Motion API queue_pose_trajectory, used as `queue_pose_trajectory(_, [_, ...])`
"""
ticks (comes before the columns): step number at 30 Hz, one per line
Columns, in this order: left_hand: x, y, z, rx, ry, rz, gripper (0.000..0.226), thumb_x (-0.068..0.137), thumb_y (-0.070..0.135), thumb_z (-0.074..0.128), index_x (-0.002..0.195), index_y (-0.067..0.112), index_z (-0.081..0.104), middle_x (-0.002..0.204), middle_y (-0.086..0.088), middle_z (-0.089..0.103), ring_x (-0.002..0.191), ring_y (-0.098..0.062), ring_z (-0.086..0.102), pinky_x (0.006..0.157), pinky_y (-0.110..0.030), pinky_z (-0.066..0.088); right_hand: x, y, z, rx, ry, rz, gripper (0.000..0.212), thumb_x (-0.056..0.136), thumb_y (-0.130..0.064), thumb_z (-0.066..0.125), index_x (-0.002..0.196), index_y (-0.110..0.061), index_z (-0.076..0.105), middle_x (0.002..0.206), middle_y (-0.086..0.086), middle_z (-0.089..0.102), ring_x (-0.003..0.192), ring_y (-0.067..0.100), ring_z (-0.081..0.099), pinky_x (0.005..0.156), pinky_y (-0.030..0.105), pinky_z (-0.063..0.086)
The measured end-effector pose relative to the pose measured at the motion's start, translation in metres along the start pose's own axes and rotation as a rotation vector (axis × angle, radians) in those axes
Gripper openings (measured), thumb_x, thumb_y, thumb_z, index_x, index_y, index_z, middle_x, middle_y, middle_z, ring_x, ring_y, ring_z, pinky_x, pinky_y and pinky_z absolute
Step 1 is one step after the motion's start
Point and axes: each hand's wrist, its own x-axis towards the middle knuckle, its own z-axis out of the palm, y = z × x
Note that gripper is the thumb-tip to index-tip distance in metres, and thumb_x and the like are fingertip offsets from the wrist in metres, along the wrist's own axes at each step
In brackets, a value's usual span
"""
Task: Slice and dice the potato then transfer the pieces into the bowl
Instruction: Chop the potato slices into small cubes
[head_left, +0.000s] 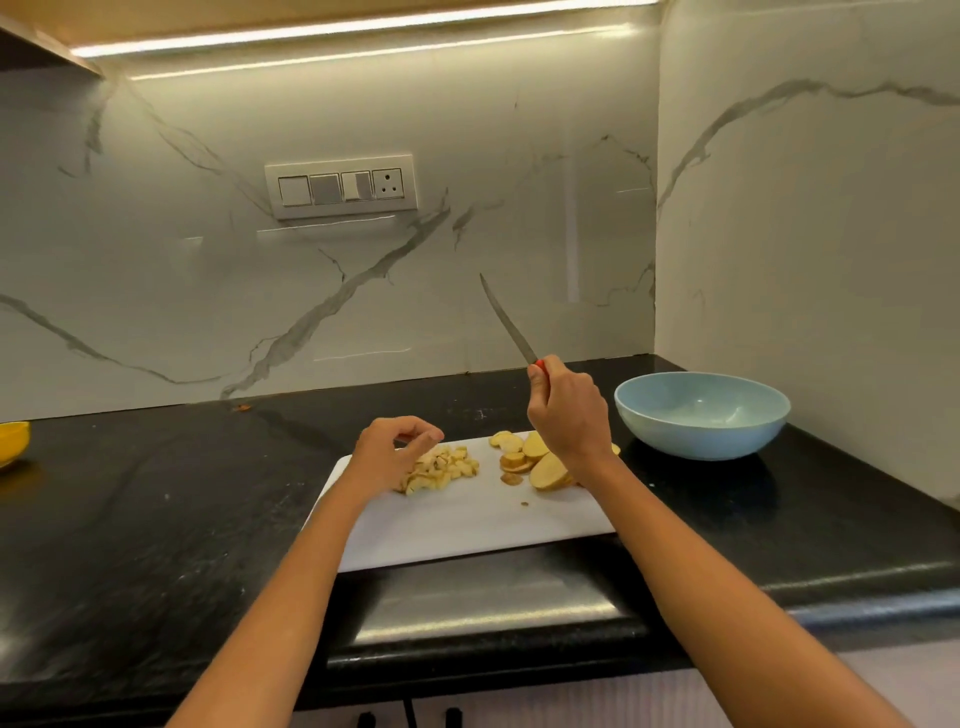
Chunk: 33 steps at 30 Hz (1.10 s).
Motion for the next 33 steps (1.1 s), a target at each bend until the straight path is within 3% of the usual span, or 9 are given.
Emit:
queue_pose_trajectory(2, [-0.008,0.000,-0.011,-0.080,-0.128,-0.093,0.010,0.078,0.019,0.072,0.088,0.022,0.069,0.101,0.004,0.065,0.093,-0.008,0.057,0.074,-0.017,0.046,0.000,0.001,-0.001,0.003,0.005,0.009,0.028,0.101,-0.024,0.039,0.099,-0.004,0.059,0.066,0.001,0.055,0.050,0.005,0.044,0.048,0.016,0.034])
queue_pose_trajectory(5, [-0.015,-0.005,-0.015,0.017,-0.196,-0.181,0.019,0.071,0.016,0.078,0.087,0.023,0.070,0.112,0.003,0.059,0.108,-0.013,0.048,0.092,-0.030,0.036,-0.003,0.001,-0.001,0.002,-0.001,0.008,0.028,0.100,-0.024,0.040,0.101,-0.004,0.060,0.067,0.001,0.056,0.052,0.008,0.047,0.049,0.016,0.035])
queue_pose_trajectory(9, [-0.011,-0.007,-0.006,0.106,-0.061,-0.067,0.010,0.077,0.017,0.074,0.081,0.025,0.068,0.099,0.001,0.063,0.094,-0.011,0.054,0.090,-0.032,0.046,-0.004,0.002,-0.003,0.008,0.000,0.014,0.028,0.100,-0.024,0.041,0.103,-0.005,0.060,0.069,0.001,0.057,0.055,0.010,0.050,0.050,0.015,0.036])
queue_pose_trajectory(12, [-0.010,-0.006,-0.004,0.087,0.007,0.017,0.011,0.084,0.012,0.067,0.088,0.021,0.070,0.093,0.002,0.067,0.083,-0.003,0.057,0.079,-0.018,0.047,-0.004,0.002,-0.003,0.006,0.007,0.015,0.028,0.100,-0.024,0.040,0.102,-0.004,0.060,0.069,0.001,0.056,0.055,0.009,0.049,0.050,0.015,0.037])
queue_pose_trajectory(17, [-0.012,-0.004,0.001,0.134,-0.111,0.007,0.027,0.072,0.023,0.079,0.098,0.021,0.070,0.100,0.006,0.063,0.098,-0.010,0.052,0.082,-0.024,0.037,-0.003,0.002,-0.003,0.006,0.003,0.010,0.028,0.101,-0.024,0.040,0.101,-0.004,0.060,0.069,0.000,0.055,0.052,0.005,0.045,0.050,0.014,0.034])
queue_pose_trajectory(22, [-0.007,-0.010,0.003,0.239,0.029,0.090,0.016,0.082,0.013,0.069,0.098,0.017,0.072,0.104,-0.001,0.066,0.102,-0.017,0.052,0.082,-0.023,0.037,-0.002,0.003,-0.003,-0.008,0.011,0.020,0.028,0.101,-0.025,0.039,0.102,-0.005,0.059,0.070,0.000,0.055,0.057,0.009,0.049,0.051,0.014,0.037])
queue_pose_trajectory(25, [-0.007,-0.007,0.007,0.244,0.110,0.153,0.017,0.085,0.012,0.066,0.101,0.015,0.071,0.103,-0.003,0.068,0.095,-0.012,0.050,0.082,-0.025,0.039,-0.002,0.003,-0.003,-0.009,0.014,0.021,0.029,0.101,-0.025,0.039,0.102,-0.005,0.060,0.070,0.000,0.055,0.056,0.007,0.048,0.050,0.014,0.036])
queue_pose_trajectory(28, [-0.008,0.007,0.016,0.263,0.158,0.226,0.011,0.086,0.021,0.066,0.094,0.018,0.072,0.099,0.001,0.068,0.096,-0.013,0.051,0.088,-0.038,0.044,-0.002,0.003,-0.002,0.000,0.017,0.026,0.029,0.100,-0.025,0.040,0.102,-0.005,0.060,0.071,0.000,0.055,0.058,0.008,0.050,0.051,0.013,0.037])
queue_pose_trajectory(33, [-0.006,0.045,0.048,0.655,-0.073,0.224,0.033,0.084,0.052,0.057,0.096,0.024,0.069,0.119,0.011,0.056,0.117,-0.011,0.038,0.089,-0.031,0.026,0.001,0.002,-0.001,-0.007,0.016,0.027,0.029,0.100,-0.026,0.040,0.105,-0.006,0.060,0.073,-0.002,0.055,0.060,0.008,0.051,0.053,0.012,0.038])
